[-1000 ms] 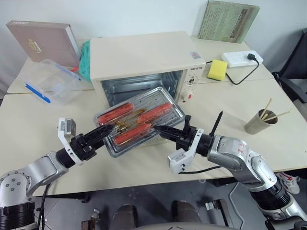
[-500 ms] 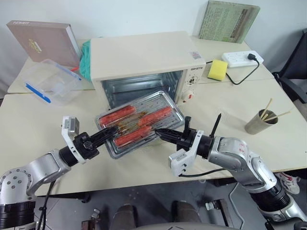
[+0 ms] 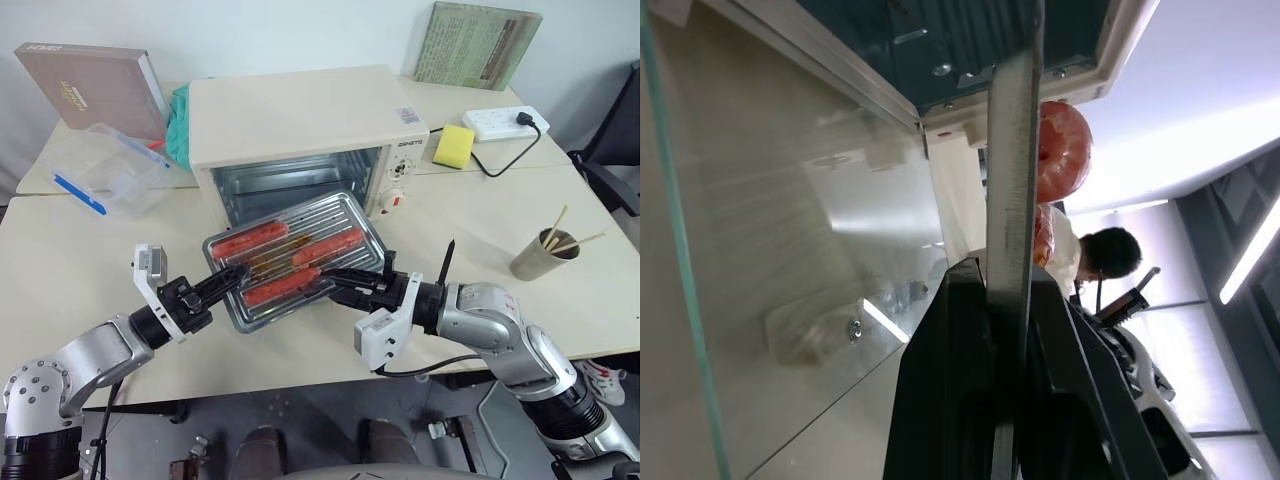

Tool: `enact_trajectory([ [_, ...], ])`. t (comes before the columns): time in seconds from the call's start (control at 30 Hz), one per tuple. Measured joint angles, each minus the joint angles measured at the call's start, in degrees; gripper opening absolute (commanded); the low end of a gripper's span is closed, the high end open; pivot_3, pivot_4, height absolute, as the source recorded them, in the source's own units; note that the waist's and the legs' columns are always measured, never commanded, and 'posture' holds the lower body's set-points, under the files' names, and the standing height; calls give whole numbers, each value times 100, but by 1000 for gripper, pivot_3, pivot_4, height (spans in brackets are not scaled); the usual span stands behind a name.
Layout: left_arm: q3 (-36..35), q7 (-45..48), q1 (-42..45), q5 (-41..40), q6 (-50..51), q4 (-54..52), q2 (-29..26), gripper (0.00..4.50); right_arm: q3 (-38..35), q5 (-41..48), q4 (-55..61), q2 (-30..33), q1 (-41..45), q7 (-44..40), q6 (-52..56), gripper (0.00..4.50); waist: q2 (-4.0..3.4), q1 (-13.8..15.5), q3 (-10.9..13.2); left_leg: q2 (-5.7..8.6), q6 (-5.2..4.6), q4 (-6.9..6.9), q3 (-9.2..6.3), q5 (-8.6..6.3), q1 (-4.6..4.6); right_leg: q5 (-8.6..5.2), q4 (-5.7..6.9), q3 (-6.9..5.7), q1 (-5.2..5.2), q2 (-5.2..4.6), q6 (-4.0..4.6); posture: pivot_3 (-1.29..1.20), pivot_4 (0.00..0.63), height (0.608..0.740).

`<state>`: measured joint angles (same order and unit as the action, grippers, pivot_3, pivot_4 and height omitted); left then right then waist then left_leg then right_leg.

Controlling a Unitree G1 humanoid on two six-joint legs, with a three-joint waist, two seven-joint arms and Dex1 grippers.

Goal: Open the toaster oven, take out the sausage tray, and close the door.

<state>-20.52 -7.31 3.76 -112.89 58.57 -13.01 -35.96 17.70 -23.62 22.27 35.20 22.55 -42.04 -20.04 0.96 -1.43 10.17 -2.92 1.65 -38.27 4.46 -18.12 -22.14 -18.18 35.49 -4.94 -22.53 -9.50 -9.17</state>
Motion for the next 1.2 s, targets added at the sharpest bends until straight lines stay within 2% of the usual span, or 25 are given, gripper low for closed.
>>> enact_trajectory([
  [0.17, 15, -256, 1, 4, -40, -13, 230, 0, -2, 266, 0, 5, 152, -134, 10, 3968, 0, 0, 0, 0, 0, 0, 0, 0, 0, 0, -1, 0, 1, 0, 0, 0, 150, 740],
  [0.23, 11, -415, 0, 36, -59, -13, 368, 0, -4, 454, 1, 41, 161, -231, 3, 4441, 0, 4, 0, 1, 0, -1, 0, 0, 0, 0, -3, 0, 2, 0, 0, 0, 150, 740],
  [0.37, -41, -633, -27, 66, -59, -10, 559, 0, -38, 1215, 110, 359, 127, -693, 181, 4441, 0, 18, 0, 2, -1, 0, -1, 0, 0, 0, -7, 0, 5, 0, 0, 0, 150, 740],
  [0.47, -210, -700, -230, 67, -56, -26, 672, 0, -279, 2524, 288, 867, -123, -1406, 531, 4441, 1, 32, 0, 1, -3, 1, -4, -2, 0, 0, -11, -3, 9, 0, 0, 0, 150, 740],
  [0.63, -558, -631, -644, 73, -48, -270, 753, 0, -607, 3824, 244, 1419, -373, -2245, 1139, 4441, 2, 43, 1, 1, -5, -2, 0, -2, 1, 0, -17, 1, 11, 0, 1, 0, 150, 740],
  [0.77, -914, -354, -1201, 74, -39, -475, 686, 0, -720, 4082, -157, 1582, -425, -2642, 1325, 4441, 2, 45, 1, 1, -6, -2, 5, -3, 2, -1, -28, 3, 12, 1, 3, 0, 150, 740],
  [0.93, -1471, 31, -1889, 74, -72, -667, 574, 0, -728, 4145, -900, 1503, -28, -2813, 1666, 4441, 3, 83, 2, 1, -8, -4, 10, -4, 1, 0, -36, 6, 12, 1, 6, 0, 150, 740],
  [1.03, -1812, 272, -2440, 74, -159, -805, 571, 0, -754, 4010, -1641, 1363, 445, -2737, 1858, 3890, 3, 93, 2, 0, -9, -2, 13, -5, 1, 0, -41, 8, 10, 1, 8, 0, 150, 740],
  [1.2, -2378, 490, -2938, 74, -521, -1121, 873, 0, -761, 3757, -2779, 1221, 923, -2819, 1820, 2189, 2, 140, 2, 1, -10, -8, 15, -6, -2, 2, -56, 8, 12, 1, 11, 0, 150, 740],
])
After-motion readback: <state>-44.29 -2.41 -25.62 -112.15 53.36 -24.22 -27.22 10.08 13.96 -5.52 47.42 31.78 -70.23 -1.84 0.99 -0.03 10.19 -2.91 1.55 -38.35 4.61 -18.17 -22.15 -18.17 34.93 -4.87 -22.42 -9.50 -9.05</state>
